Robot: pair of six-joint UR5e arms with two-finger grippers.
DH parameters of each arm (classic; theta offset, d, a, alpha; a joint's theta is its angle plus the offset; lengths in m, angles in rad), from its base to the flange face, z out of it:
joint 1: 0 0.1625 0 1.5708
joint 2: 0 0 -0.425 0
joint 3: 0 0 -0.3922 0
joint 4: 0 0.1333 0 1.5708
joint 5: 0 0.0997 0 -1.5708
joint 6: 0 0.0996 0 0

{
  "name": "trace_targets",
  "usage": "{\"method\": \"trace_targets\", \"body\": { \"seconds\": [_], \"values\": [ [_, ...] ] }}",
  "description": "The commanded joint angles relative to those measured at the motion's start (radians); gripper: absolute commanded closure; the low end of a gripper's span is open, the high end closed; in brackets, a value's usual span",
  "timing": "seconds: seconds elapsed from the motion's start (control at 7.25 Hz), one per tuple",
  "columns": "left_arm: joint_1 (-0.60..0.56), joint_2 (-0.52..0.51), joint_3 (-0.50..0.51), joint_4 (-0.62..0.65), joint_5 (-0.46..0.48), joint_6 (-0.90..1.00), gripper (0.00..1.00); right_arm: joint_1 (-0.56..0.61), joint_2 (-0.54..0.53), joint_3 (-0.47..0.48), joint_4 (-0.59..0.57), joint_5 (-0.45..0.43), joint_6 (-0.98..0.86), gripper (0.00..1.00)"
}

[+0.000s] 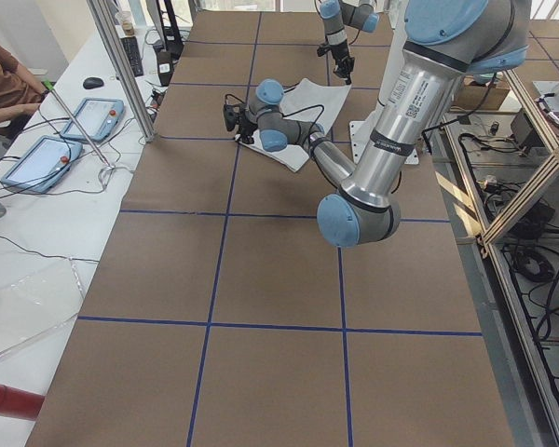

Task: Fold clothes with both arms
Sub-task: 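Drag the corner toward the robot with the right gripper while the left approaches, then grasp the shirt with both grippers and turn it a quarter turn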

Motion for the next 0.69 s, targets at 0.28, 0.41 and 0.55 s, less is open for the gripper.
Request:
{"method": "trace_targets", "body": {
  "seconds": [0.28,0.41,0.55],
  "values": [
    [0.174,0.05,-0.081,0.126,-0.01,-0.151,0.52,0.088,0.039,0.012,0.0,-0.001,0.028,0.0],
    [0.21,0.076,-0.103,0.138,-0.011,-0.157,0.46,0.193,0.094,-0.003,0.0,0.0,0.027,0.0],
    [0.221,0.096,-0.115,0.164,-0.011,-0.195,0.45,0.276,0.126,-0.021,0.0,0.0,0.019,0.0]
  ]
}}
